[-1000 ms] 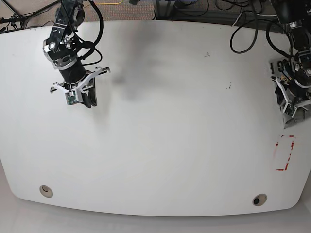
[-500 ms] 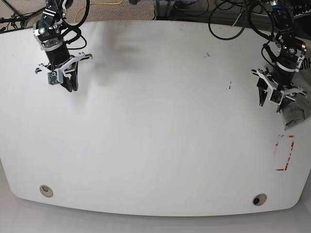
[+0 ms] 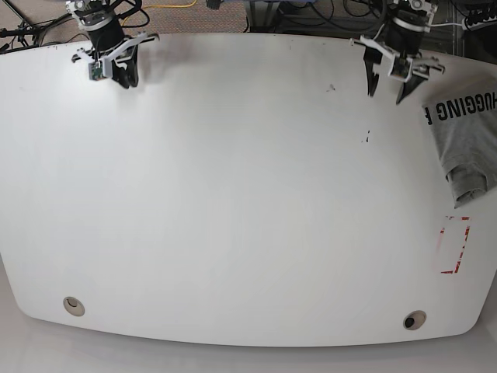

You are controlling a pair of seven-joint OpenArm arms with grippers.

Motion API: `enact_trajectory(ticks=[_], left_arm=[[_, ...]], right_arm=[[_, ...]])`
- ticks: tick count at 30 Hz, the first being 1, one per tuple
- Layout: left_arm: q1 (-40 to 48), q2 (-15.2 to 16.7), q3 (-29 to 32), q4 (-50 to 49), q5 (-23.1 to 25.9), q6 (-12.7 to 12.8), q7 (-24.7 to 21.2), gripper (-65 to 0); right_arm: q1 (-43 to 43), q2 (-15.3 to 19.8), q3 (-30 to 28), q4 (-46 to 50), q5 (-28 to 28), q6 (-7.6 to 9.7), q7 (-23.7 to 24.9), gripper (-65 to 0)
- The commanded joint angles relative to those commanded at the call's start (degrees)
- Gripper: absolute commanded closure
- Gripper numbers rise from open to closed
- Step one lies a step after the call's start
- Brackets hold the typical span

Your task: Fold the T-shirt properly

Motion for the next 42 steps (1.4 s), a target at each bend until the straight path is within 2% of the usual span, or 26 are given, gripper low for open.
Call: enact_trajectory(ticks=[1, 8, 15, 21, 24, 28, 33, 35, 37, 42], left_arm=[[2.37, 0.0, 0.0, 0.09, 0.0, 0.0, 0.0, -30.7], [13.36, 0.44, 0.26, -2.37, 0.0, 0.0, 0.09, -30.8], [14.15, 0.7, 0.35, -13.63, 0.09, 0.0, 0.09, -30.8], [6.68, 0.35, 1.58, -27.16, 0.35, -0.09, 0.18, -30.7], [2.29, -1.58, 3.16, -34.81, 0.26, -0.09, 0.18, -30.8], [-4.57, -2.9, 6.68, -46.07, 0.18, -0.09, 0.18, -31.0], [-12.4, -2.99, 8.26, -59.25, 0.26, 0.0, 0.18, -31.0], [-15.74, -2.99, 8.26, -64.62, 0.26, 0.0, 0.18, -31.0], [-20.4, -2.99, 8.26, -71.56, 0.44, 0.0, 0.18, -31.0], [-29.27, -4.13, 8.35, -84.57, 0.62, 0.09, 0.18, -30.7]], right_arm=[[-0.97, -1.23, 0.0, 0.09, -0.09, 0.57, 0.0, -8.7], [-8.26, -5.27, 0.0, 0.26, -0.09, 0.57, 0.0, -8.7], [-12.13, -6.77, -0.62, -4.13, -0.62, 0.57, 0.0, -8.7], [-10.11, -4.22, -0.62, -16.88, -0.62, 0.57, 0.53, -8.7], [-8.53, -3.43, -0.7, -24.18, -0.7, 0.57, 3.08, -8.7], [-5.36, -1.67, -3.52, -34.11, -4.66, 0.57, 6.95, -8.7], [0.62, -1.49, -4.04, -45.71, -10.73, 0.57, 9.49, -8.7], [2.9, -1.67, -4.13, -49.58, -12.92, -0.26, 10.81, -8.7], [5.71, -1.76, -4.13, -53.89, -14.95, -1.93, 12.13, -8.7], [10.46, -1.85, -4.13, -60.66, -17.49, -4.84, 12.75, -8.7]])
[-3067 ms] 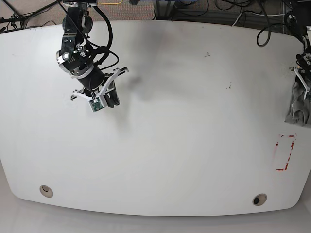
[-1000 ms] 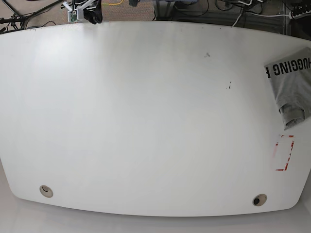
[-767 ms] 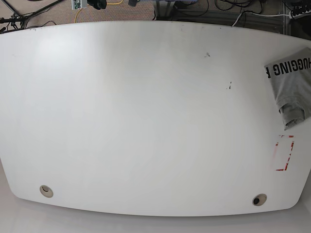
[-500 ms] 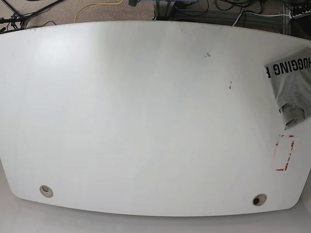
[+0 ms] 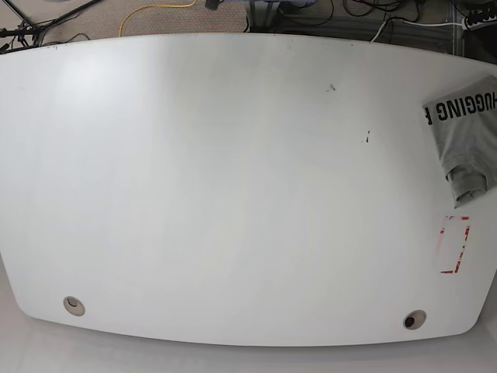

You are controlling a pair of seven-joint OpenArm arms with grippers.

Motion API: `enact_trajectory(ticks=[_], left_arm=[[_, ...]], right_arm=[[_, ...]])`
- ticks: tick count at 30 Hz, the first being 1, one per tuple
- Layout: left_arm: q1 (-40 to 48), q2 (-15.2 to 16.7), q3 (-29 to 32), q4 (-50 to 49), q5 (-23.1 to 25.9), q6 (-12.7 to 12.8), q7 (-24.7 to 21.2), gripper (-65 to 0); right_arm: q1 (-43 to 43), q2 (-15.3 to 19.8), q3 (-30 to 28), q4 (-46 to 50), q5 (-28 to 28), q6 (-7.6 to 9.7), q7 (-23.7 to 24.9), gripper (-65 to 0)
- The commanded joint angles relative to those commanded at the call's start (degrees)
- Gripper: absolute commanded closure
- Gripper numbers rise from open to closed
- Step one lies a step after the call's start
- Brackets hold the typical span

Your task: Fold the T-shirt properly

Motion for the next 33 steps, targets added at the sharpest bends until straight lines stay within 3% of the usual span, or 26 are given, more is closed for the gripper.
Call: enact_trajectory(ticks=[4, 10, 18, 21, 33], left_arm=[[-6.95, -1.14, 0.0, -9.58, 0.0, 1.93, 0.0, -30.7], [-15.3, -2.81, 0.09, -19.69, 0.0, 8.0, 0.35, -30.7], [-20.13, -2.9, 0.09, -18.46, 0.09, 13.54, 11.34, -30.7], [-20.84, -2.81, 0.09, -17.14, 0.09, 14.77, 14.24, -30.7], [-20.66, -1.85, 0.09, -16.35, 0.0, 14.86, 14.07, -30.7]], right_arm=[[3.69, 0.0, 0.0, -4.75, -1.67, -2.37, 0.0, -8.7], [9.49, 0.18, 0.0, -12.4, -5.54, -6.86, 0.09, -8.7], [14.77, 0.26, 0.0, -18.9, -7.82, -11.52, 0.35, -9.2], [16.09, 0.18, 0.0, -20.4, -7.91, -11.78, 0.35, -9.2], [18.2, 0.09, 0.0, -23.21, -7.74, -11.87, 0.44, -9.4]])
